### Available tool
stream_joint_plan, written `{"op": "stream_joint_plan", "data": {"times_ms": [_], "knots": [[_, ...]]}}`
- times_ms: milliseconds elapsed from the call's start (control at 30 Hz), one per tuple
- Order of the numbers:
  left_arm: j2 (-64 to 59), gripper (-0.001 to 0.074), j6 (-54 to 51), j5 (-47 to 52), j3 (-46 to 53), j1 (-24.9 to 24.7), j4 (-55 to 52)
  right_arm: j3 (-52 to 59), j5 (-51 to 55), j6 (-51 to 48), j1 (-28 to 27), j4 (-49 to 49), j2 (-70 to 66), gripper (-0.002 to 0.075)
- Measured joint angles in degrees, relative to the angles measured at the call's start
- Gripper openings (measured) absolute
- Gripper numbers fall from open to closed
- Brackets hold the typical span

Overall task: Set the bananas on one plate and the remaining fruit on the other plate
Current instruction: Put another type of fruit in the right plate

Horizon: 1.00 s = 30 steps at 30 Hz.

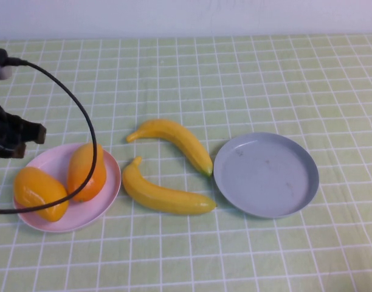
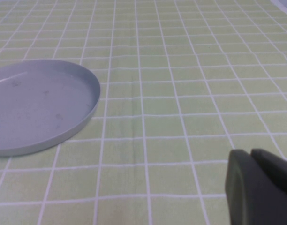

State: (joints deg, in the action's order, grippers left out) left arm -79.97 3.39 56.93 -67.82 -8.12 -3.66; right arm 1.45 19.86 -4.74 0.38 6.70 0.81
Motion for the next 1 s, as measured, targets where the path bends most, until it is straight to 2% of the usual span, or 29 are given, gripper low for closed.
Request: {"op": "stream_joint_plan", "data": {"times_ms": [67,200,400,700,1000], "knots": [[3.5,0.0113,-1.3,0.6,0.0,-0.1,0.0,0.0,0.0,0.0,0.0,0.0,0.0,-0.0017],[11.6,0.0026,-2.5,1.1,0.0,-0.1,0.7,0.0,0.0,0.0,0.0,0.0,0.0,-0.0017],[26.4,0.0008,-3.4,-1.3,4.7,-0.1,1.3,0.0,0.0,0.0,0.0,0.0,0.0,-0.0017],[49.5,0.0005,-3.9,-13.2,26.2,-0.1,3.3,0.0,0.0,0.0,0.0,0.0,0.0,-0.0017],[57.1,0.0004,-3.4,-14.6,37.8,-0.1,0.4,0.0,0.0,0.0,0.0,0.0,0.0,-0.0017]]}}
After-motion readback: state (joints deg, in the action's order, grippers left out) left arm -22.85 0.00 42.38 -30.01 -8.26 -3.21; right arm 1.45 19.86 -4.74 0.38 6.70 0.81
